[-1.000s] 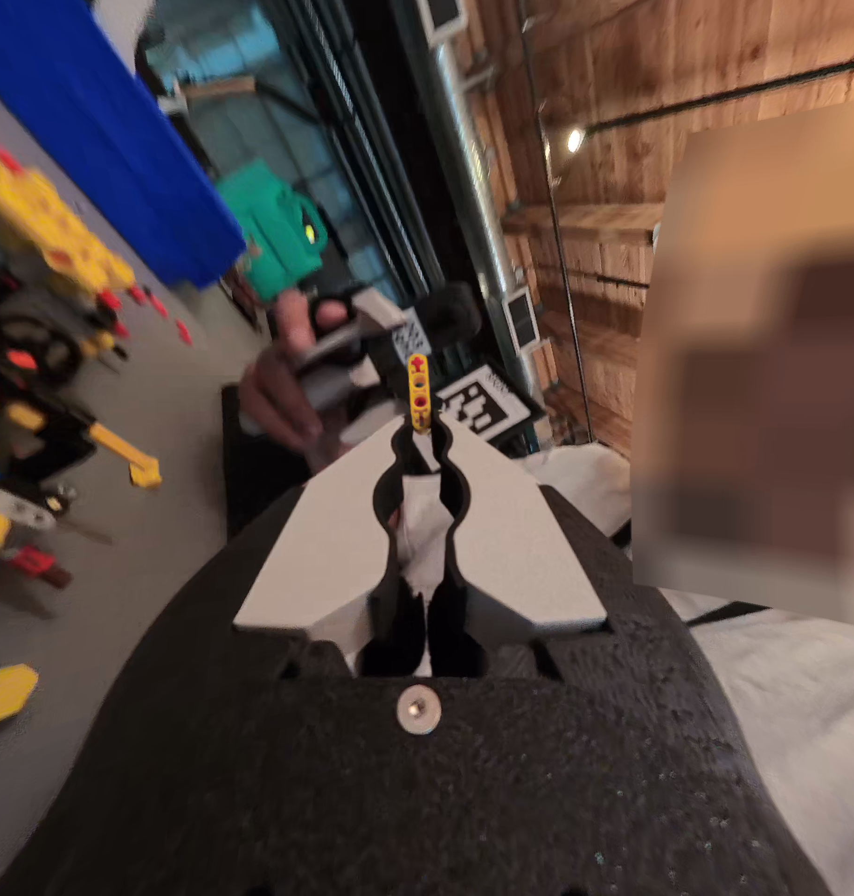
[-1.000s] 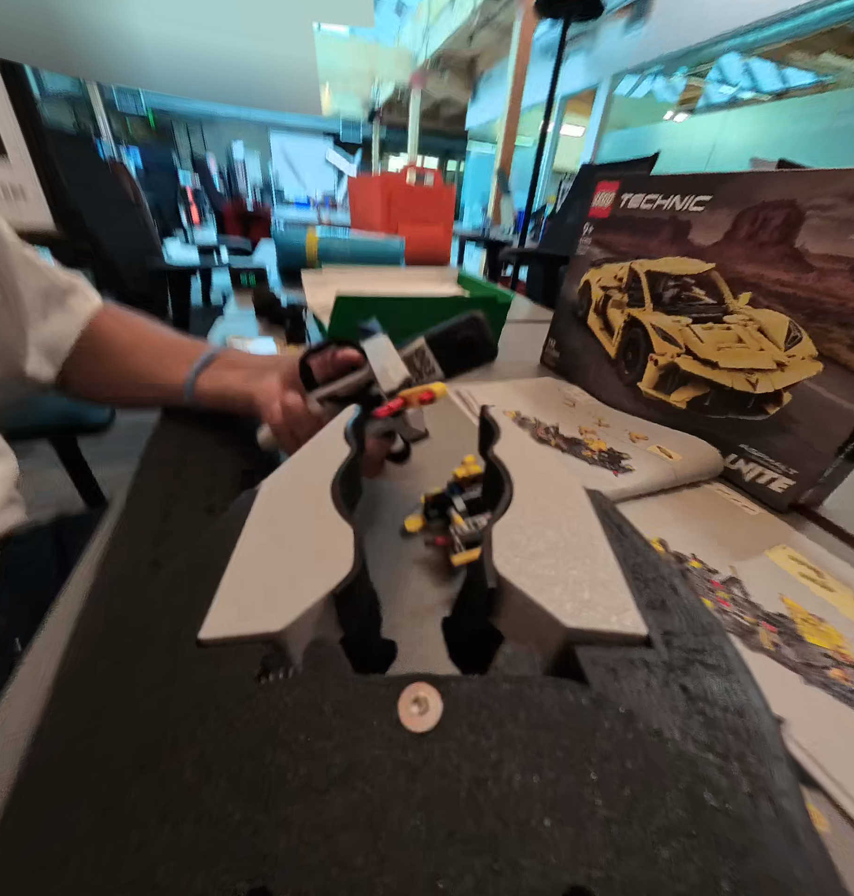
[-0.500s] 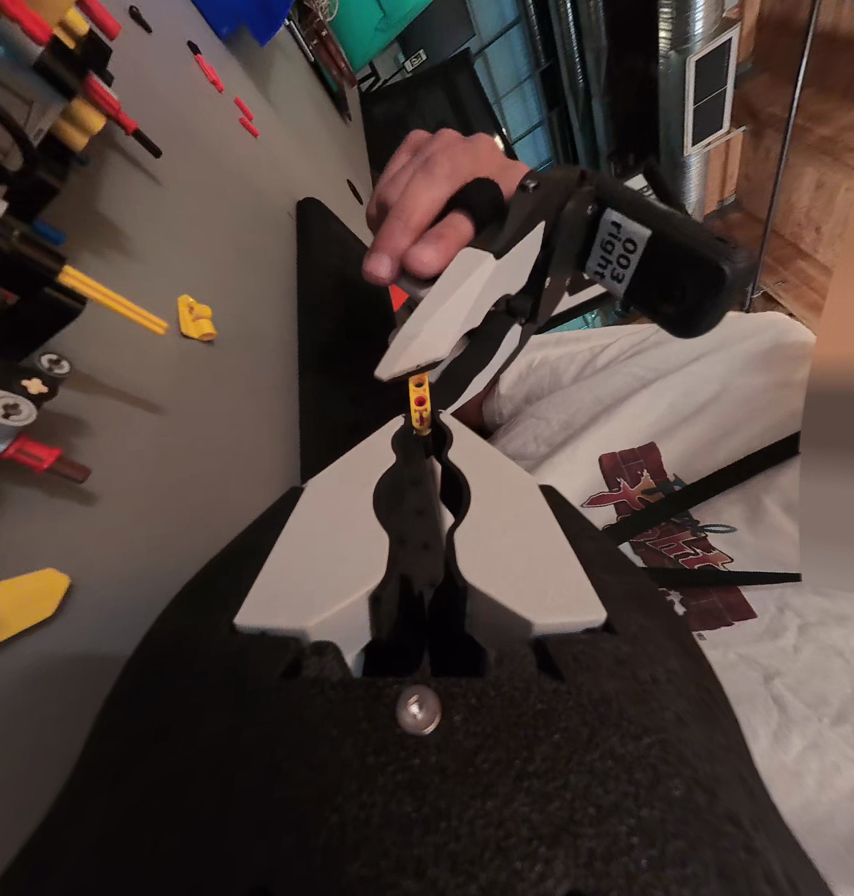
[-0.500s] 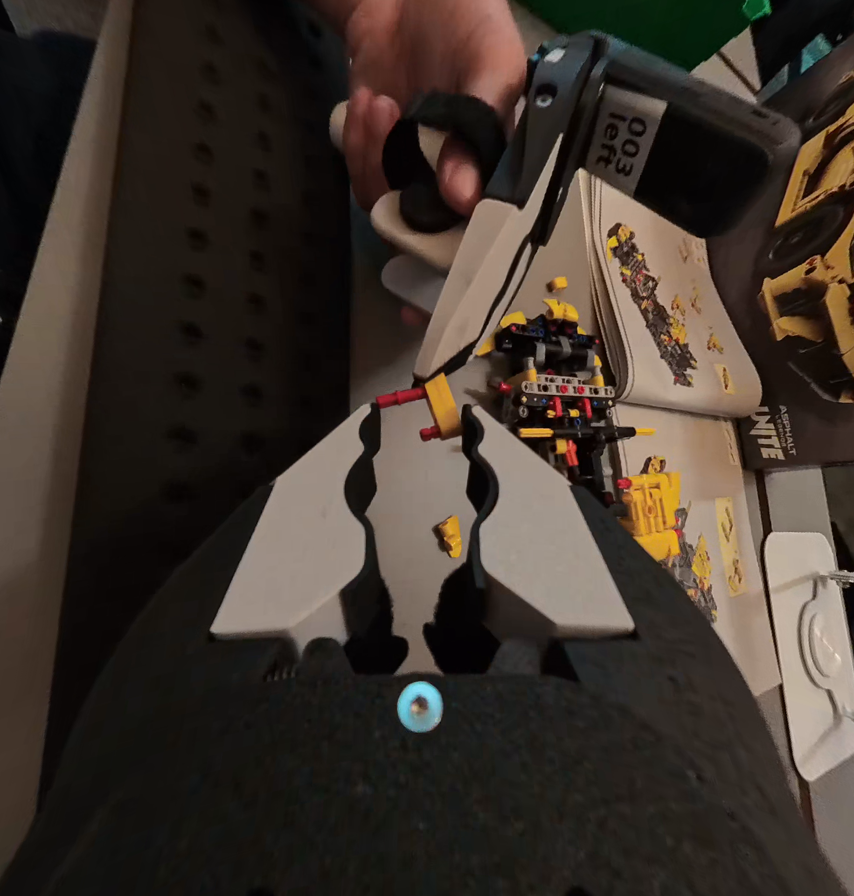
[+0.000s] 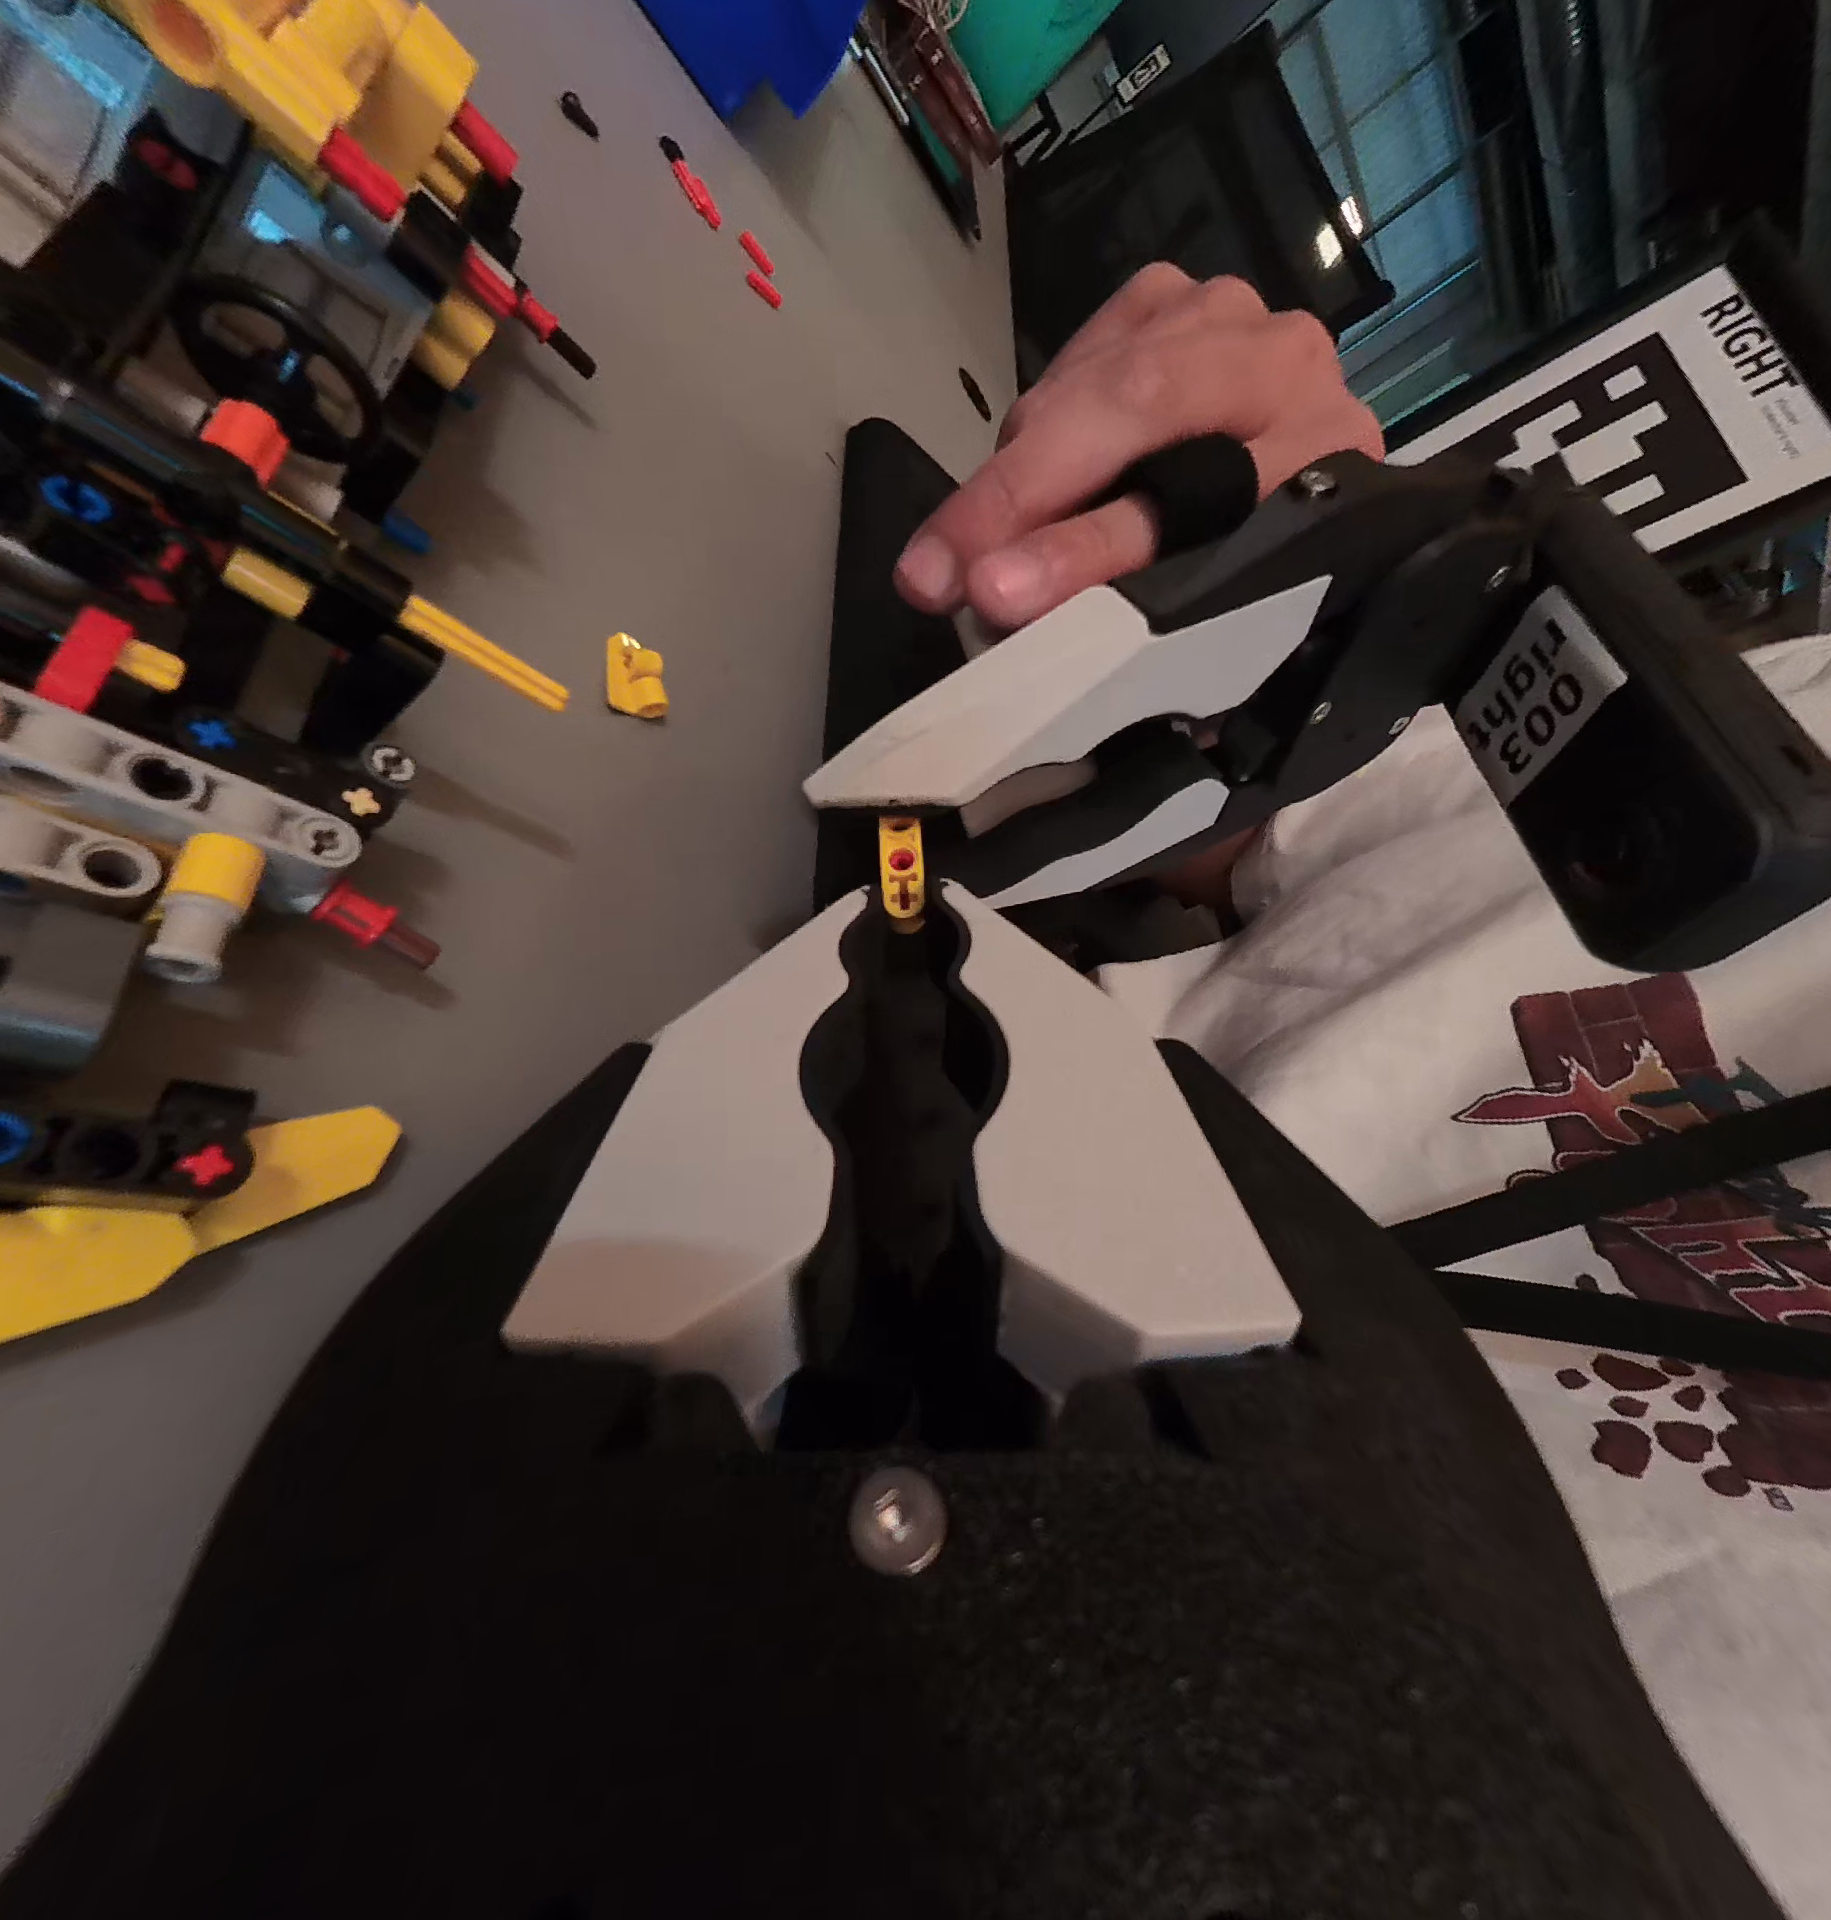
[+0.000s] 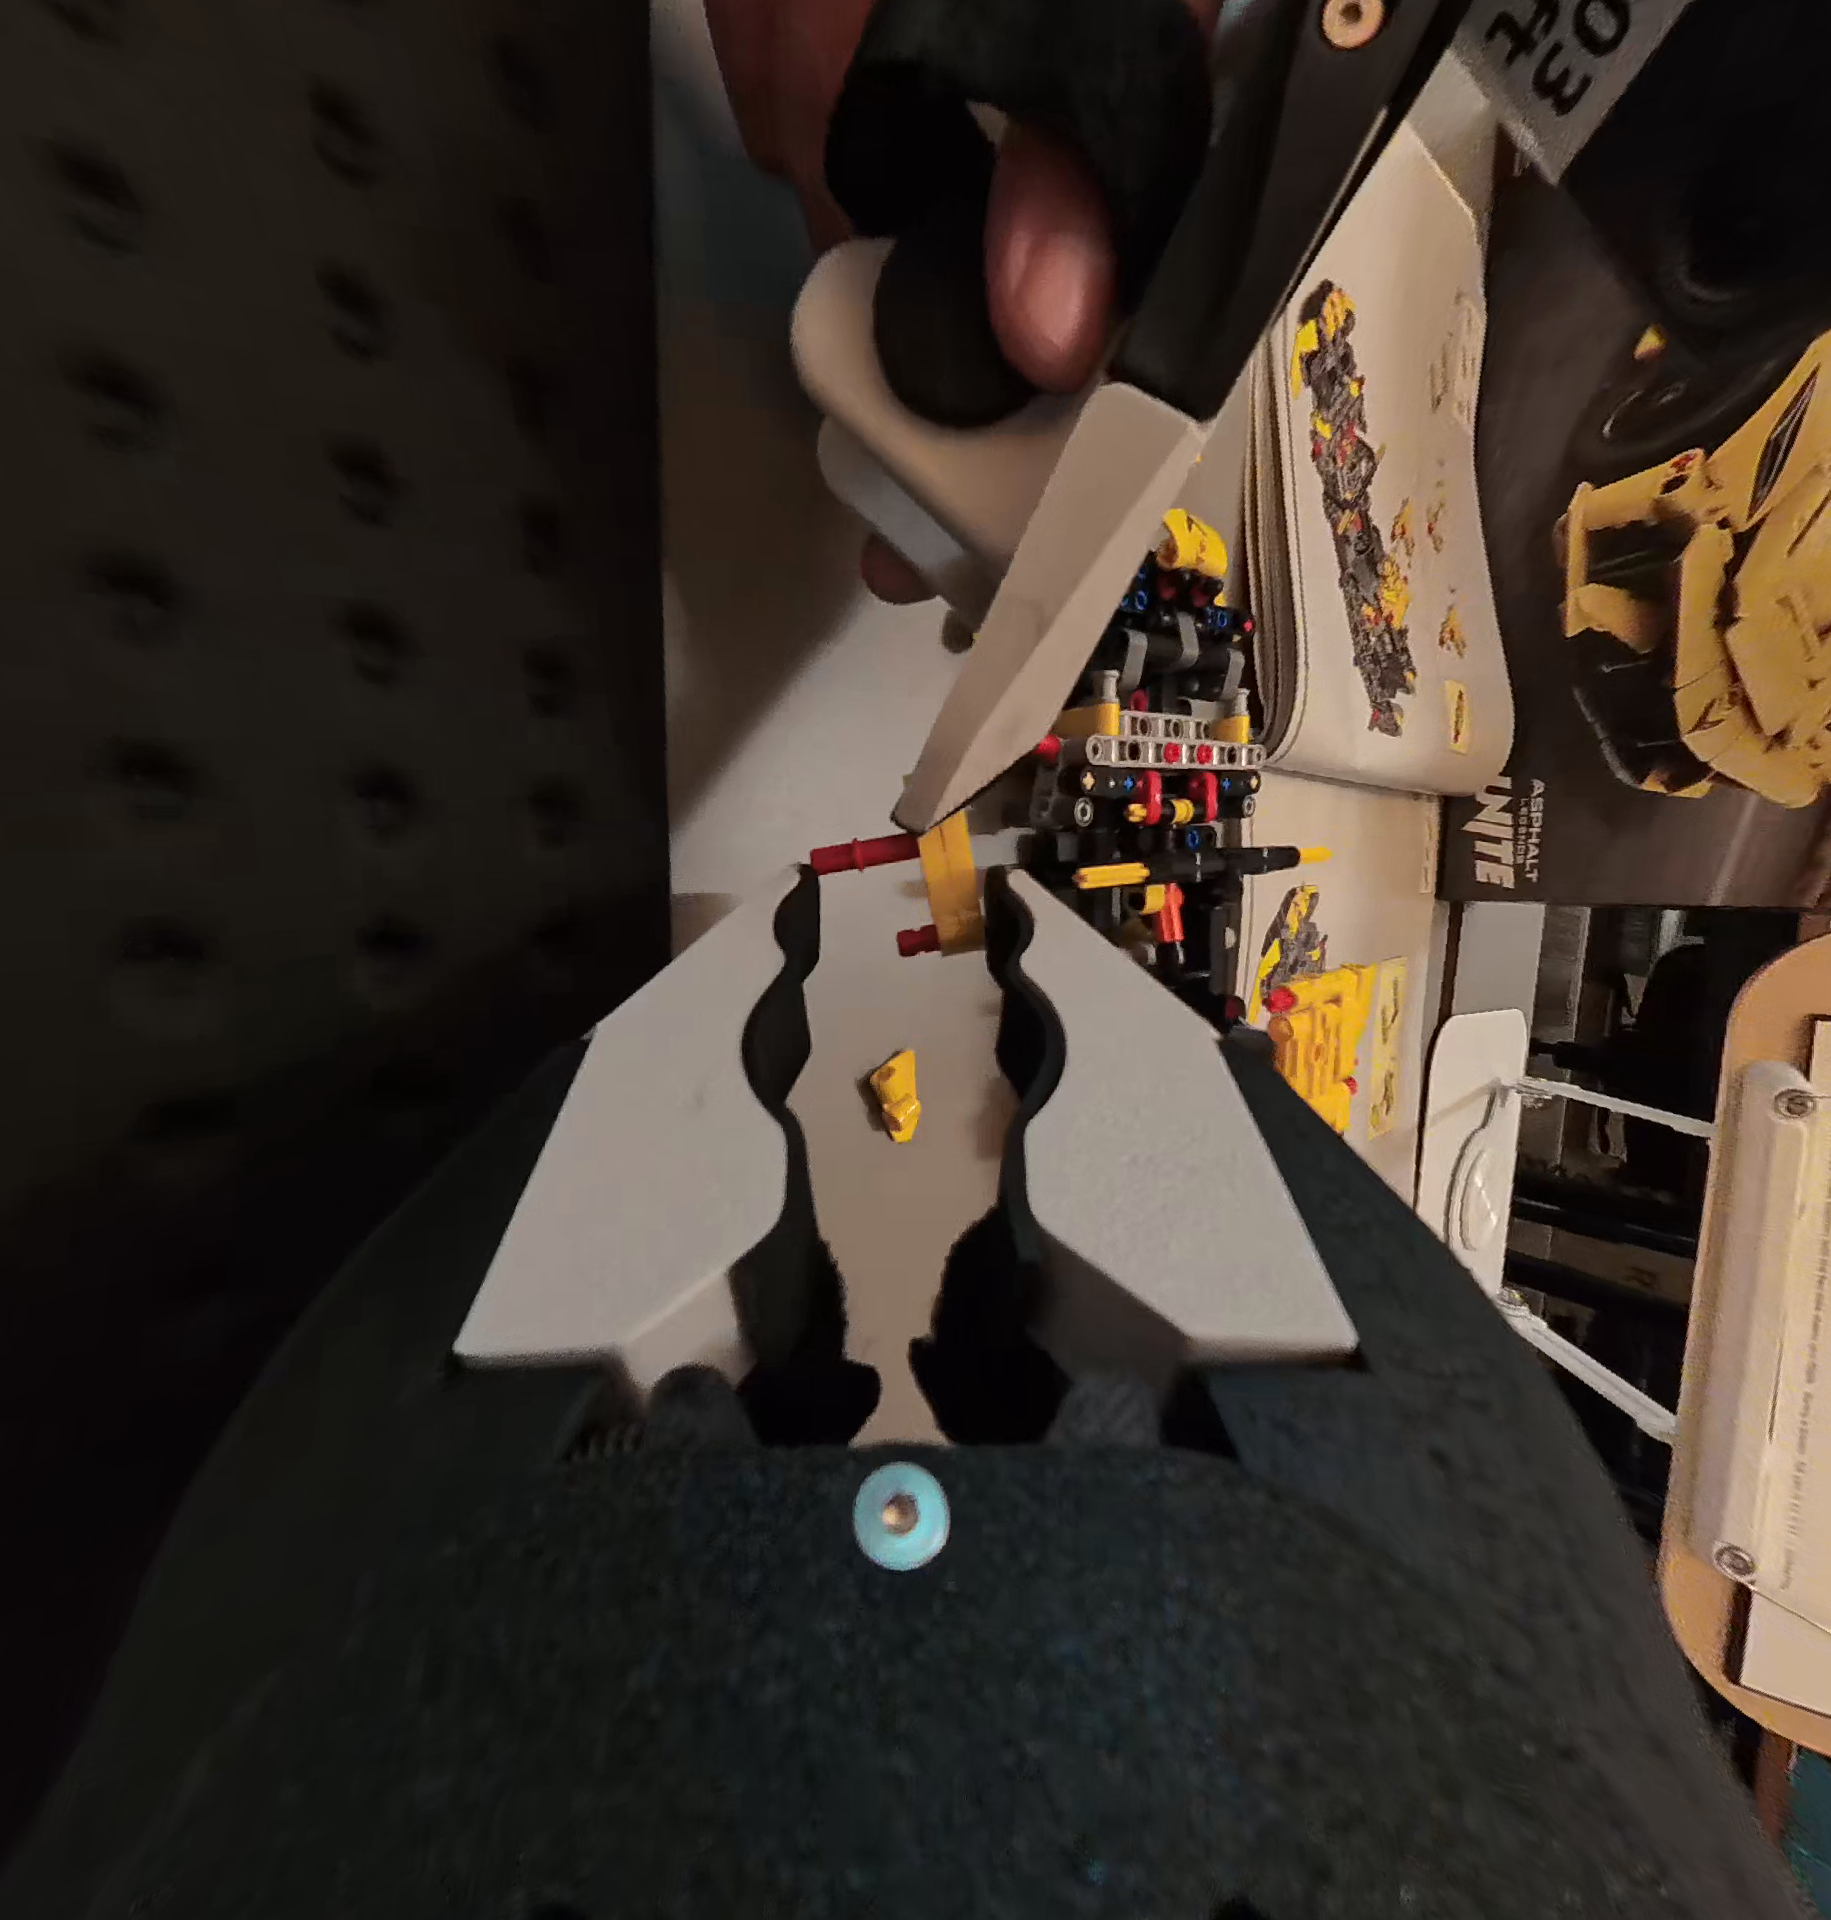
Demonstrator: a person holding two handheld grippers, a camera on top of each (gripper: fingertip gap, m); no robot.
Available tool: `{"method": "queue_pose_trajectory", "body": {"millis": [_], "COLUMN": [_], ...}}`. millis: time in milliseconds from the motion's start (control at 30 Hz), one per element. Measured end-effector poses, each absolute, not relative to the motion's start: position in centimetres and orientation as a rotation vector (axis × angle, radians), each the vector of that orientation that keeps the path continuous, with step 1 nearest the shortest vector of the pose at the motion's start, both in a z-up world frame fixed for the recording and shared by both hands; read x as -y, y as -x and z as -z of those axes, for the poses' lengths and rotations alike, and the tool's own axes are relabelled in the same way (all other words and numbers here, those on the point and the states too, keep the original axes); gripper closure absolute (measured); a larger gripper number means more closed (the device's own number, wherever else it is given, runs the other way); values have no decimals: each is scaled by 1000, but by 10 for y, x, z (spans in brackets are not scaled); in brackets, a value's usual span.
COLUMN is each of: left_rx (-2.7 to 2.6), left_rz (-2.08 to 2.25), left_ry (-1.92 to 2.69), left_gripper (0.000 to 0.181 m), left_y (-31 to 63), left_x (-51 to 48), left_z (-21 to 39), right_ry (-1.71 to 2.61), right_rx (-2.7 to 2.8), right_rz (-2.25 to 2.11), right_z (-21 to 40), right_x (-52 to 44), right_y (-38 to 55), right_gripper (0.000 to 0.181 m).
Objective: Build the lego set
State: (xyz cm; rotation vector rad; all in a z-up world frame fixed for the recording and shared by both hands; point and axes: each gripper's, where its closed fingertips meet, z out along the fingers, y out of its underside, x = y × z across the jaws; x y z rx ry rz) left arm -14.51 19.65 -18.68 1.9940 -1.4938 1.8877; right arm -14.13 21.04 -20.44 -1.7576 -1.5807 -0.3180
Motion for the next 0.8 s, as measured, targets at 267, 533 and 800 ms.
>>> {"method": "queue_pose_trajectory", "body": {"millis": [267, 533, 800], "left_rx": [1496, 1496, 1575], "left_rz": [-1876, -1894, -1864], "left_ry": [-2043, -2040, -2039], "left_gripper": [175, 175, 175], "left_y": [144, 146, 146], "left_x": [-202, -203, -198], "left_z": [188, 185, 189], "right_ry": [1684, 1700, 1705], "right_rx": [1599, 1585, 1620], "right_rz": [420, 349, 344], "right_z": [203, 202, 202], "right_x": [-217, -215, -215], "right_y": [143, 145, 143], "right_gripper": [147, 156, 167]}}
